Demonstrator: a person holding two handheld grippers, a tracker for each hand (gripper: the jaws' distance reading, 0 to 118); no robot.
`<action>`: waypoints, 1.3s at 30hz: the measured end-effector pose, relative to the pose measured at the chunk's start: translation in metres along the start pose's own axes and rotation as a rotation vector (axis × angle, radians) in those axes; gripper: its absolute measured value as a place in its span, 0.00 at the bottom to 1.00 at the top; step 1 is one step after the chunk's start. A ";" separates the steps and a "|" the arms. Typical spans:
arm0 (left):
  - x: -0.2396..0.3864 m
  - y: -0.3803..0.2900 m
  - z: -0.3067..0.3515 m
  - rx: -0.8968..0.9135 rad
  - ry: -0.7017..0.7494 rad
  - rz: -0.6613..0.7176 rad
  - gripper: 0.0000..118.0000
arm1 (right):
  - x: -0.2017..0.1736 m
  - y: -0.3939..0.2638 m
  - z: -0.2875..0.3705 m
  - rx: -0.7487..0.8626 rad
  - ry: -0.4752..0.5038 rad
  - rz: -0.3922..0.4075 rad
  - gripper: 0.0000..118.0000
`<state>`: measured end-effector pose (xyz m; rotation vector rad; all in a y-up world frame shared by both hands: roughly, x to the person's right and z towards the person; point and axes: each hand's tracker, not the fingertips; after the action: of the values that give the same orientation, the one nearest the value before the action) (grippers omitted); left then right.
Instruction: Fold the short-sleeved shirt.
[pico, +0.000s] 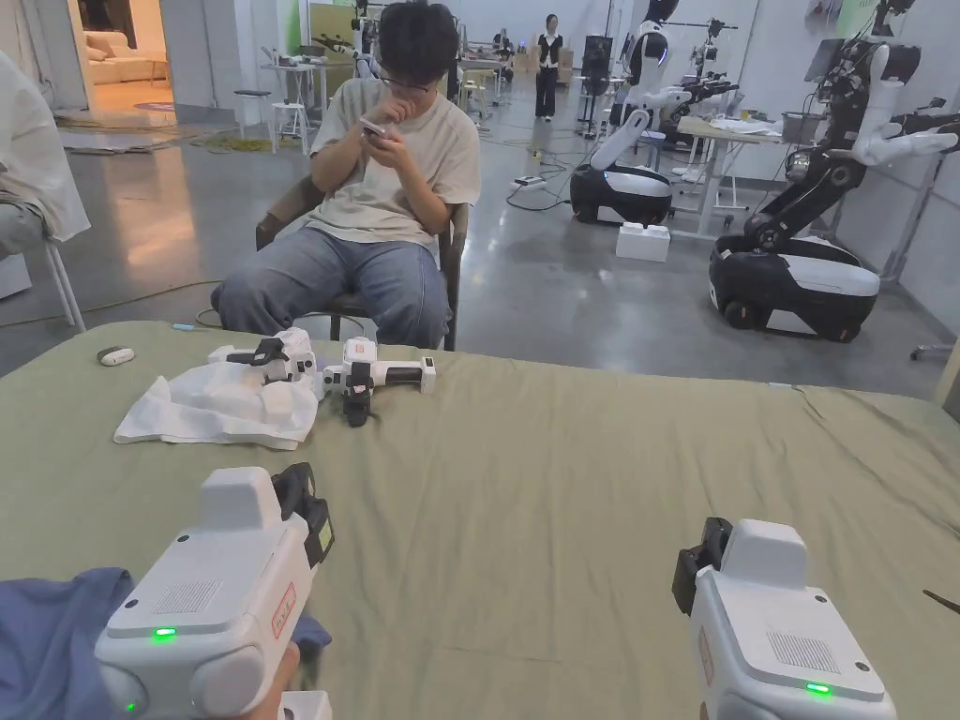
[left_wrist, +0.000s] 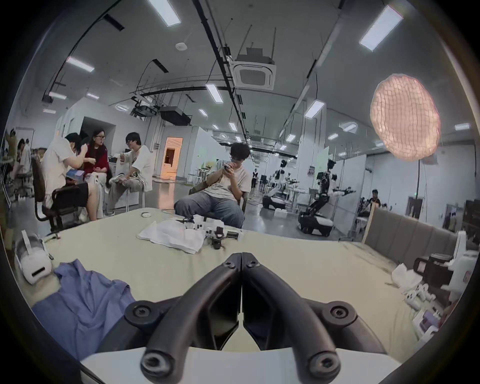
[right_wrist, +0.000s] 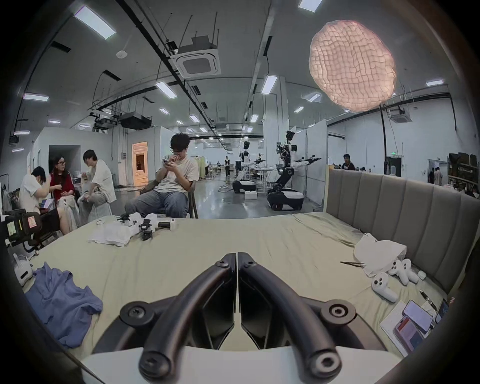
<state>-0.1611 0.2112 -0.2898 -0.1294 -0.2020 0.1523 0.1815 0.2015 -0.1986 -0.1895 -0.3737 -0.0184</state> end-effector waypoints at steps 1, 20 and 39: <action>-0.001 0.000 0.001 -0.019 0.010 -0.027 0.00 | -0.001 0.001 -0.001 -0.003 0.000 0.011 0.00; -0.230 -0.031 0.030 -0.574 0.225 -0.040 0.20 | -0.032 -0.036 -0.014 -0.129 0.075 0.083 0.00; -0.244 -0.153 -0.029 -0.858 0.197 -0.110 0.54 | -0.057 -0.062 -0.022 -0.224 0.106 0.143 0.00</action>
<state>-0.3706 0.0177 -0.3425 -0.9810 -0.0658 -0.0668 0.1334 0.1356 -0.2278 -0.4345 -0.2507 0.0702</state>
